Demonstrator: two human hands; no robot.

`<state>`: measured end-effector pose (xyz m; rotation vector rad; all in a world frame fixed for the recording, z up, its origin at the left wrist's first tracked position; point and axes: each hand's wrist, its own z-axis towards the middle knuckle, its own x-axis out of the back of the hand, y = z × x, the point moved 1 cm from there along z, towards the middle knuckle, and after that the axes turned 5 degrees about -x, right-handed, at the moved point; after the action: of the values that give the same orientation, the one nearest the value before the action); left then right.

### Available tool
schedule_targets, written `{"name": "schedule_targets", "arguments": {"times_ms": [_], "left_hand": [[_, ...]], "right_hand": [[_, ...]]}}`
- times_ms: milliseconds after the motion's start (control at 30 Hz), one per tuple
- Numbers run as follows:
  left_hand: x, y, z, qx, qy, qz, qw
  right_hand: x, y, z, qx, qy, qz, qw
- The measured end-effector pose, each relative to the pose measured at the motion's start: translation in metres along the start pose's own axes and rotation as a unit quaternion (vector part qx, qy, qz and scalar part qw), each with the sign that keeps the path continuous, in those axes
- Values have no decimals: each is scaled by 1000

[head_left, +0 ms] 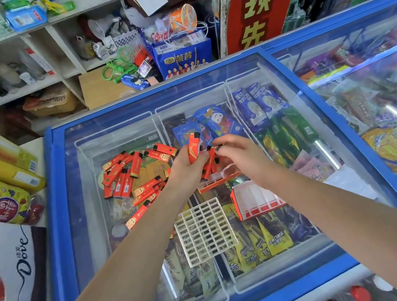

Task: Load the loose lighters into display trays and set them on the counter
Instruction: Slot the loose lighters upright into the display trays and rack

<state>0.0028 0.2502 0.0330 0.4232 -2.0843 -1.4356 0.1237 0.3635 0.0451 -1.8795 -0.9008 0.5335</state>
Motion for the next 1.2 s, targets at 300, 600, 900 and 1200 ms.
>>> {"name": "schedule_targets", "arguments": {"times_ms": [300, 600, 900, 1200], "left_hand": [[-15, 2, -1, 67, -21, -106, 992], [-22, 8, -6, 128, -39, -217, 967], [-2, -9, 3, 39, 47, 4, 998], [-7, -7, 6, 19, 22, 45, 999]], "right_hand": [[19, -1, -5, -43, -105, 155, 981], [31, 1, -8, -31, -92, 113, 989], [41, 2, -2, 77, 62, -79, 992], [27, 5, -1, 243, 56, -476, 843]]}}
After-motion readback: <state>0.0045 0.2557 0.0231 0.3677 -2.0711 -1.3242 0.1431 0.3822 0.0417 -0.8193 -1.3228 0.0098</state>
